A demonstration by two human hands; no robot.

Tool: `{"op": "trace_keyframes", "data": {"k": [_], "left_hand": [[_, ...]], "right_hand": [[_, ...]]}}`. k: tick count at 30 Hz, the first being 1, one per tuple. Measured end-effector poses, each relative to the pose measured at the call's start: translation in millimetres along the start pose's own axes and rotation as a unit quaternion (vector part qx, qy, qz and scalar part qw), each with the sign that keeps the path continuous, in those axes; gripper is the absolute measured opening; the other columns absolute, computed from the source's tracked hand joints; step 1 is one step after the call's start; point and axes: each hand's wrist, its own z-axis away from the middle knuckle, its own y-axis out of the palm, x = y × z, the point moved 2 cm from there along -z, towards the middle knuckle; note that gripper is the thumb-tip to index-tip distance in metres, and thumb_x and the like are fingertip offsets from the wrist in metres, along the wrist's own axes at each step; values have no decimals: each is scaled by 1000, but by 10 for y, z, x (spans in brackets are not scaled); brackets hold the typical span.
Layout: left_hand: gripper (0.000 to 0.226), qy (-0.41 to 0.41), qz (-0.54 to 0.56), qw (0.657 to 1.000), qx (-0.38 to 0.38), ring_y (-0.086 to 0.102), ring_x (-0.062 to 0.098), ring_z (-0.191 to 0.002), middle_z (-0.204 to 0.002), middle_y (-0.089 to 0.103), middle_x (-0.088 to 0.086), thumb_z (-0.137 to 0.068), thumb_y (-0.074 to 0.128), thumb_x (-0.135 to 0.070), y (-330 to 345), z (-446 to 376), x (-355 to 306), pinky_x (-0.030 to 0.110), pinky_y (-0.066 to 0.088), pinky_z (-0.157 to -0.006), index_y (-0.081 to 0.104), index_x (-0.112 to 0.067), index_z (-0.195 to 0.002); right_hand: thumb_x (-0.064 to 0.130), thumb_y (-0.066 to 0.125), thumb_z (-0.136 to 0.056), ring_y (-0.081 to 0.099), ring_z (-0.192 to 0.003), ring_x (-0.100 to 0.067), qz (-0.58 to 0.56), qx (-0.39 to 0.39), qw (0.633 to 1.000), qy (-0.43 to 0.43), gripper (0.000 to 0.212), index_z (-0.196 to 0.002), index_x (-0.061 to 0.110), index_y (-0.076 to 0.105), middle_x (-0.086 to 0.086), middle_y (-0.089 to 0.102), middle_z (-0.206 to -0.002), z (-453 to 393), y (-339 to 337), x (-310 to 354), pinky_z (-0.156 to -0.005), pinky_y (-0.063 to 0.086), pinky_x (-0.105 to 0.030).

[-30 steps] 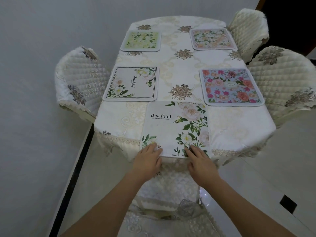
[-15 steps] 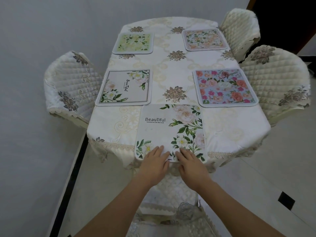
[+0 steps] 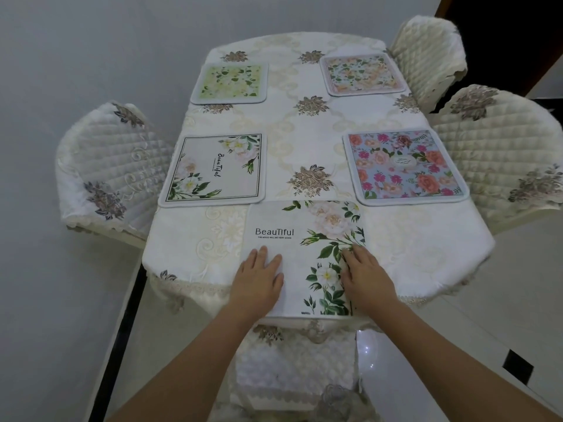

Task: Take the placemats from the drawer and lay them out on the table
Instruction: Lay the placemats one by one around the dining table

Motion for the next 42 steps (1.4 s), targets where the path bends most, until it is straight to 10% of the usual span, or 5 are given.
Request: {"op": "trace_keyframes", "data": {"k": [42], "left_hand": [[52, -40, 47, 997, -45, 13, 23, -148, -161, 18, 5, -101, 31, -47, -305, -612, 79, 49, 11, -120, 31, -28, -150]], "right_hand": [[41, 34, -101, 10, -148, -24, -6, -6, 1000, 6, 57, -152, 19, 22, -5, 15, -161, -476, -206, 122, -119, 17, -42]]}}
